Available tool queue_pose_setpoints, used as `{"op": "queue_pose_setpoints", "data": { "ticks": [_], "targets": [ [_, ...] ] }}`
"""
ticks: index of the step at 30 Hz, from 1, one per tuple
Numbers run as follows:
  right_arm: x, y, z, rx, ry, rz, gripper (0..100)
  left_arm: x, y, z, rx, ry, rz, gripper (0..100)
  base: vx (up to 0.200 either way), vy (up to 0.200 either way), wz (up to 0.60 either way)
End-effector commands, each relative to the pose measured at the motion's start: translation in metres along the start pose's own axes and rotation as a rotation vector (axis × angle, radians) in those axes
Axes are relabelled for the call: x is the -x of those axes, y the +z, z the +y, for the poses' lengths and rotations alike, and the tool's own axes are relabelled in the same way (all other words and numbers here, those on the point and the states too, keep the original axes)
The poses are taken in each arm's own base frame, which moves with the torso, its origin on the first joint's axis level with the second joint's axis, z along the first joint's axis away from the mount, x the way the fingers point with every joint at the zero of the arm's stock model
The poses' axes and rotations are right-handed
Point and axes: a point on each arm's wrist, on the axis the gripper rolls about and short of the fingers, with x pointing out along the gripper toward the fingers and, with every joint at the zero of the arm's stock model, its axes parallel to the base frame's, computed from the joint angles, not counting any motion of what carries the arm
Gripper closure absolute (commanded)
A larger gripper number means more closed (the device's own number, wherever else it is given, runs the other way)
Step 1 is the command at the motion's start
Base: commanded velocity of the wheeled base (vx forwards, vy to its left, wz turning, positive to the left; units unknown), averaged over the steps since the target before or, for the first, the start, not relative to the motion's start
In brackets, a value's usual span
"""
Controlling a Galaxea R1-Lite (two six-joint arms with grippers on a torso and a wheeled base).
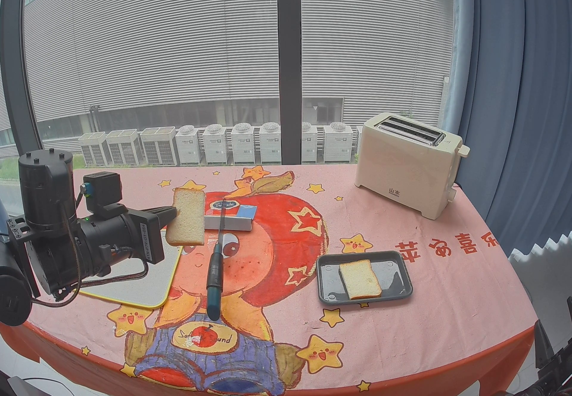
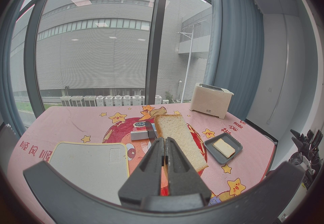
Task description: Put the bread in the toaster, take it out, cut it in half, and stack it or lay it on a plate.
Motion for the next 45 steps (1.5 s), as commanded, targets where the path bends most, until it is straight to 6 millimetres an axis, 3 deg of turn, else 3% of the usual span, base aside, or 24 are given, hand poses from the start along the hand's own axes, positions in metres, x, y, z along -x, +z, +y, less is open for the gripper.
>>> {"op": "queue_pose_setpoints", "data": {
  "ticks": [1,45],
  "targets": [
    [0.0,-0.005,0.0,0.002,0.001,0.003,0,-0.002,0.0,0.0,0.002,0.0,0.005,100,0.0,0.0,0.0],
    [0.0,-0.005,0.0,-0.001,0.001,0.0,0,-0.002,-0.01,-0.013,-0.026,-0.053,0.041,100,0.0,0.0,0.0]
  ]
}}
